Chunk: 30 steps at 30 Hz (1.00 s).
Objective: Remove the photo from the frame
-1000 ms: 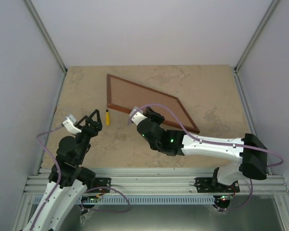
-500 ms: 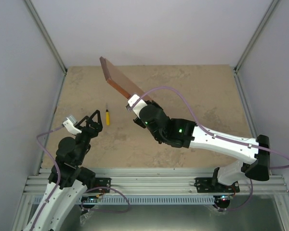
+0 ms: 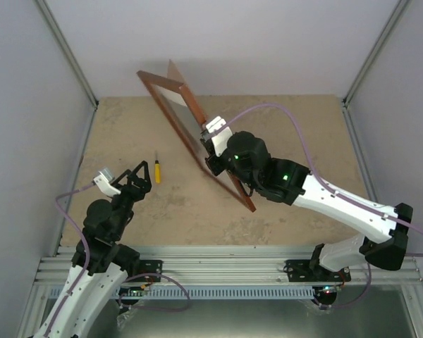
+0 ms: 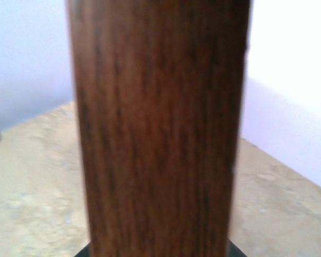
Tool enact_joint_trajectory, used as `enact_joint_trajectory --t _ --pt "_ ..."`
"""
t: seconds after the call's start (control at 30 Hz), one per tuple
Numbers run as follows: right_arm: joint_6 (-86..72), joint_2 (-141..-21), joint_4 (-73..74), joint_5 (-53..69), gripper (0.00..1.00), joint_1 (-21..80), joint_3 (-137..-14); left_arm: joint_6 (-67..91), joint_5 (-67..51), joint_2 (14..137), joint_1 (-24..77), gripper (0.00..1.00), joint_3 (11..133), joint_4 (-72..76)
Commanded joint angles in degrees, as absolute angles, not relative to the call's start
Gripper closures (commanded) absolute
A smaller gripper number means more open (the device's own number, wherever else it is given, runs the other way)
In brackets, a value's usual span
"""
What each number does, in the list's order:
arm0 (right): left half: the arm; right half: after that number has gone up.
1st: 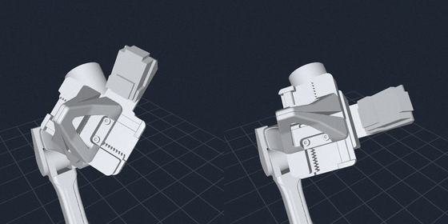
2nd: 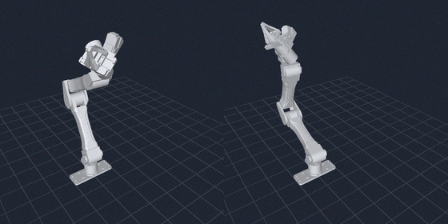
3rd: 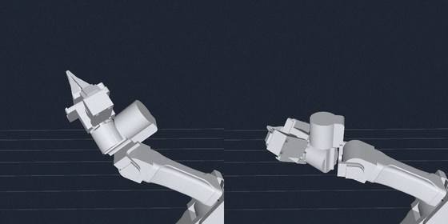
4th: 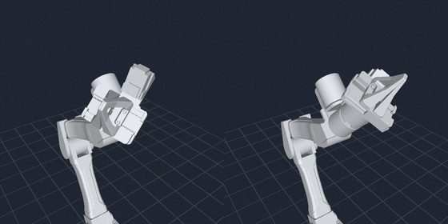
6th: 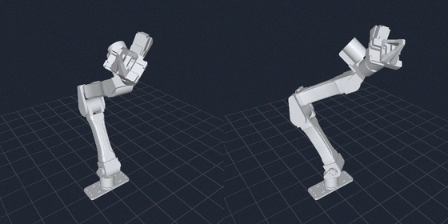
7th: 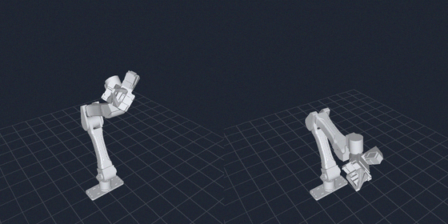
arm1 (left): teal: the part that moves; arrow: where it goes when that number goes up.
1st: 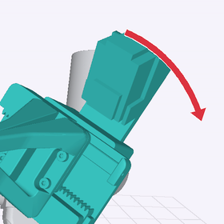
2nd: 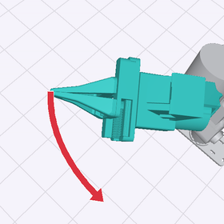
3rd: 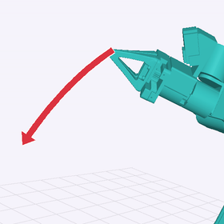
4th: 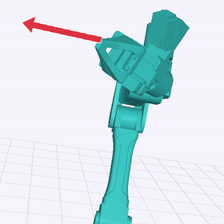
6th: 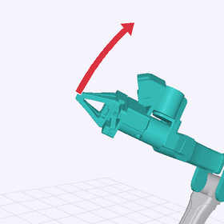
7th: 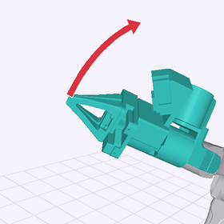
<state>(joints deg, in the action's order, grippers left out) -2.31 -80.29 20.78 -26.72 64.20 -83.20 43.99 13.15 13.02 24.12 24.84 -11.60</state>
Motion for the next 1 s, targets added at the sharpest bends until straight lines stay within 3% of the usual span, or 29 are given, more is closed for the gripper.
enact_joint_trajectory --t 0.0,0.23,0.5,0.97 --pt "-9.8 -76.5 15.3 -15.0 1.0 64.3 -85.5 44.5 13.1 13.2 24.3 0.03 24.0 -10.3" --pt "-17.6 -73.7 13.7 -4.2 1.0 59.4 -83.3 44.4 13.9 13.2 24.3 0.03 26.2 -12.5" --pt "-29.1 -71.7 7.9 14.2 0.99 46.2 -75.7 43.1 16.2 12.8 24.3 0.03 29.8 -16.6" --pt "-35.9 -71.9 0.8 27.0 0.99 31.4 -63.2 42.6 15.1 14.1 24.2 0.04 29.4 -16.0"
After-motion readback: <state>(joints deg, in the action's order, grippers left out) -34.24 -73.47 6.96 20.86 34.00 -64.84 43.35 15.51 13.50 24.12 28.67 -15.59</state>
